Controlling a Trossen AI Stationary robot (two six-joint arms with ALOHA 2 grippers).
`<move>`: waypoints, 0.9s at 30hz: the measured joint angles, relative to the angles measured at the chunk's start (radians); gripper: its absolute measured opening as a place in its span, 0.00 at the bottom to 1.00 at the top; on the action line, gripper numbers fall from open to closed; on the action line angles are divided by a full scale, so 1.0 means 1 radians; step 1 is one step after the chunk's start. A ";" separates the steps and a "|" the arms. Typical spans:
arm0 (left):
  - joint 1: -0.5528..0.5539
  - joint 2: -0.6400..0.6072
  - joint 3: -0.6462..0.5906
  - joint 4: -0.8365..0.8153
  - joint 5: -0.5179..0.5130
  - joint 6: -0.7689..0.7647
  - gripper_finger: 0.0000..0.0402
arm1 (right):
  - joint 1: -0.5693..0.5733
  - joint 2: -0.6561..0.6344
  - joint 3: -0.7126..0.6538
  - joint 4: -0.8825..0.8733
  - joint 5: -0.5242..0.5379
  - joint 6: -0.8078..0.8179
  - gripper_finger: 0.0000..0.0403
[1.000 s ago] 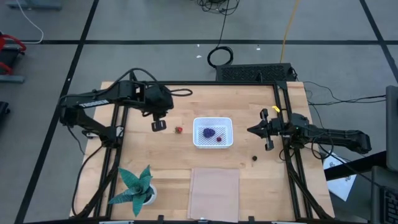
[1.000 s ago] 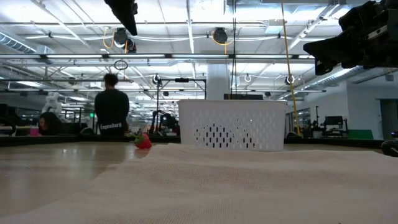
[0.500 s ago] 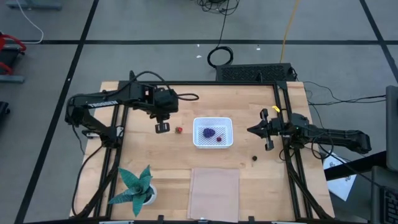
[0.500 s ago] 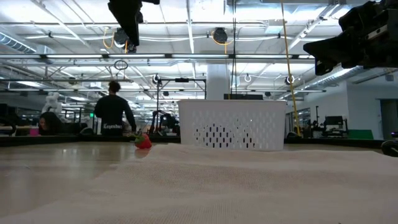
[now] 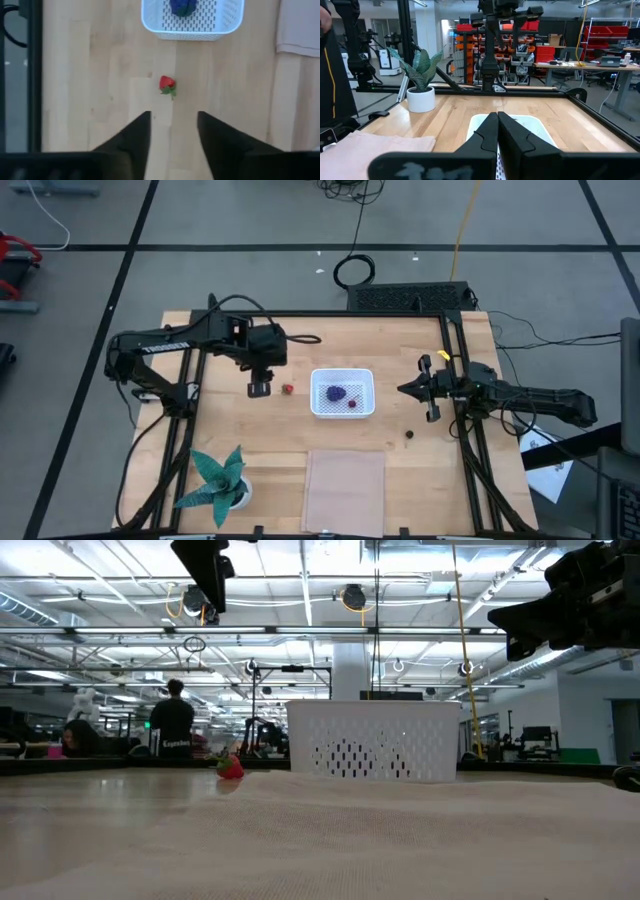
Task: Pick and placing Produce into tupperware
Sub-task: Put the strawberry into the white bin
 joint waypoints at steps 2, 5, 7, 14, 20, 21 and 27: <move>0.000 0.000 0.000 0.001 0.023 0.000 0.51 | 0.000 0.000 0.000 0.000 0.000 0.000 0.00; 0.000 0.007 0.000 0.000 0.039 0.020 0.63 | 0.000 0.000 0.000 0.000 0.000 0.000 0.00; 0.000 0.013 0.000 -0.003 0.026 0.023 0.71 | 0.000 0.000 0.000 0.000 0.000 0.002 0.00; 0.001 0.024 0.000 -0.007 -0.026 -0.005 0.85 | 0.000 0.000 0.000 0.000 0.000 0.006 0.00; 0.007 0.051 -0.002 -0.020 -0.053 -0.086 0.87 | 0.000 0.000 0.000 0.000 0.000 0.007 0.00; 0.008 0.063 -0.002 -0.018 -0.055 -0.093 0.87 | 0.000 0.000 0.000 0.000 0.000 0.007 0.00; 0.007 0.158 -0.002 -0.022 -0.071 -0.094 0.87 | 0.000 0.004 0.000 0.000 0.000 0.007 0.00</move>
